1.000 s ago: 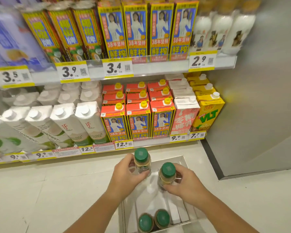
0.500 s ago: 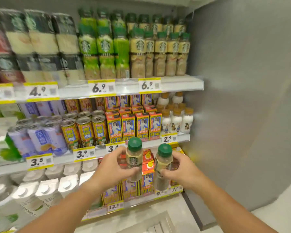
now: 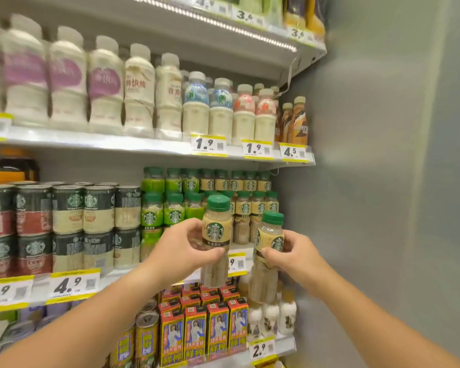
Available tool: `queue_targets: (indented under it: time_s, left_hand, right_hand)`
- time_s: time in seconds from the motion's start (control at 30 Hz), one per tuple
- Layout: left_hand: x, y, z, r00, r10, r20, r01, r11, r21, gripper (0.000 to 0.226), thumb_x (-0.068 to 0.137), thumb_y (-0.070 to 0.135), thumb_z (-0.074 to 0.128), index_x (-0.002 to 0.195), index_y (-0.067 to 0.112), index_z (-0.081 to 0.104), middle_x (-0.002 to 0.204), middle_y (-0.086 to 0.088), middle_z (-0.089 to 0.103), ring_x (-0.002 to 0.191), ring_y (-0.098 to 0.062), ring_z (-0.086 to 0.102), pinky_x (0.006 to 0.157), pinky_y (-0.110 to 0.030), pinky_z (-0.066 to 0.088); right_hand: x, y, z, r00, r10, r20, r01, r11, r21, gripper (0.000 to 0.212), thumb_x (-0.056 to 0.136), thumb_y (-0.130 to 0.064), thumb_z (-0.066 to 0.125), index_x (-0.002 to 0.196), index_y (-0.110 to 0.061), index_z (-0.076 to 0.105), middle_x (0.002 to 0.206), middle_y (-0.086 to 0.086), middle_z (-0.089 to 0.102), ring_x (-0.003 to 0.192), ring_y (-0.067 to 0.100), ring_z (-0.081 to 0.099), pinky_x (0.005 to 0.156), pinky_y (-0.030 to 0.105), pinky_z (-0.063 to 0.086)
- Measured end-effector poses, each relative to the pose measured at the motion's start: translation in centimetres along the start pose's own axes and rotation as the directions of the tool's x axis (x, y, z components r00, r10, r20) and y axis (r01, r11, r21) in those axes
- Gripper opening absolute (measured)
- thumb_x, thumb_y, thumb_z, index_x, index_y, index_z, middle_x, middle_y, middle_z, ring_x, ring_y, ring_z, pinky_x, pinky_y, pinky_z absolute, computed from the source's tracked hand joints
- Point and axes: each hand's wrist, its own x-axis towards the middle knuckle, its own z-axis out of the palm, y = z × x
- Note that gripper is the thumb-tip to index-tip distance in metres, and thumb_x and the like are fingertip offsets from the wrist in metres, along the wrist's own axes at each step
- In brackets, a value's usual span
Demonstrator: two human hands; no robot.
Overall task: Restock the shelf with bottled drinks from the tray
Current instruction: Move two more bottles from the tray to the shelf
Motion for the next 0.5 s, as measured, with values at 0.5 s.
queue_targets:
  time_s: [0.5]
  left_hand:
    - [11.9,-0.9,9.0,0.952,-0.186,-0.245,0.22,0.968,0.119,0.018,0.071,0.033,0.084,0.082,0.034,0.069,0.074,0.019,0.073,0.069,0.012,0.064,0.051,-0.004,0.046]
  right_hand:
    - [14.2,4.6,-5.9,0.994,-0.013,-0.107,0.013,1.0,-0.002,0.019,0.071,-0.037,0.077,0.087,-0.028,0.073,0.078,-0.01,0.077,0.073,0.011,0.074,0.069,0.041,0.064]
